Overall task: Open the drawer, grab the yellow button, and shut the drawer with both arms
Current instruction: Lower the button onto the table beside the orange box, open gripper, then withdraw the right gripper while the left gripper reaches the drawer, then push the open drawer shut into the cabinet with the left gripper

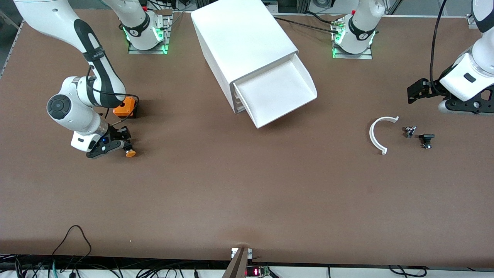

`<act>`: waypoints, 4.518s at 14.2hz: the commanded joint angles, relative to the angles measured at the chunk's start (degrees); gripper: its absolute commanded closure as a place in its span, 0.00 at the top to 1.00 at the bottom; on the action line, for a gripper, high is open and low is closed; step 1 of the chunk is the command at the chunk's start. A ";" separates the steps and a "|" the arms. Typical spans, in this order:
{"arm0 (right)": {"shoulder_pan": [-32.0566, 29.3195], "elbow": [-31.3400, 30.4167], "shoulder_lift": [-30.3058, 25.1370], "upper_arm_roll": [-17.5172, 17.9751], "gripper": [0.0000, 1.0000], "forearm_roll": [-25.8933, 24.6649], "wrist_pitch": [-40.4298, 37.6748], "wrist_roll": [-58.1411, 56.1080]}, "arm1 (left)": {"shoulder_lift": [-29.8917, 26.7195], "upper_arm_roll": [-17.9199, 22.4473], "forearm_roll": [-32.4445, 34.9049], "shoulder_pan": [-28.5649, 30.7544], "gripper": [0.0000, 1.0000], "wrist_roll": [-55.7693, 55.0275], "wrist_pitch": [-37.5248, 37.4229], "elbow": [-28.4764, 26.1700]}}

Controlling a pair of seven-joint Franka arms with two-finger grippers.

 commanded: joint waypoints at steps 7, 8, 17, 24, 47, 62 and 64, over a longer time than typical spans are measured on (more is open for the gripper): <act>-0.82 14.04 -3.25 3.33 1.00 6.73 -22.61 2.87 | 0.97 0.12 -1.18 0.10 1.00 -0.18 -1.49 2.15; -0.73 17.02 -3.78 4.29 1.00 6.73 -26.21 5.06 | 0.97 0.12 -1.18 0.10 1.00 -0.18 -1.49 2.15; 2.43 34.43 -5.27 10.45 1.00 3.49 -49.33 27.32 | 1.14 -0.14 -2.14 0.28 1.00 -0.09 -1.93 3.19; 5.17 42.54 -8.35 10.28 1.00 -14.09 -58.24 26.63 | 7.02 -0.93 -6.71 -0.60 1.00 -2.62 -2.37 4.34; -1.78 16.96 -28.57 -1.50 1.00 -1.62 -46.46 25.48 | 16.28 -16.11 -7.95 -14.85 1.00 -52.45 28.64 -11.71; -1.69 18.28 -26.90 -1.59 1.00 -2.32 -45.49 22.40 | 10.81 -34.41 -13.40 -9.04 1.00 -61.96 28.22 -21.14; -1.69 18.28 -26.99 -1.59 1.00 -2.33 -45.58 22.40 | 10.81 -35.12 -13.40 -8.51 1.00 -62.57 28.22 -21.14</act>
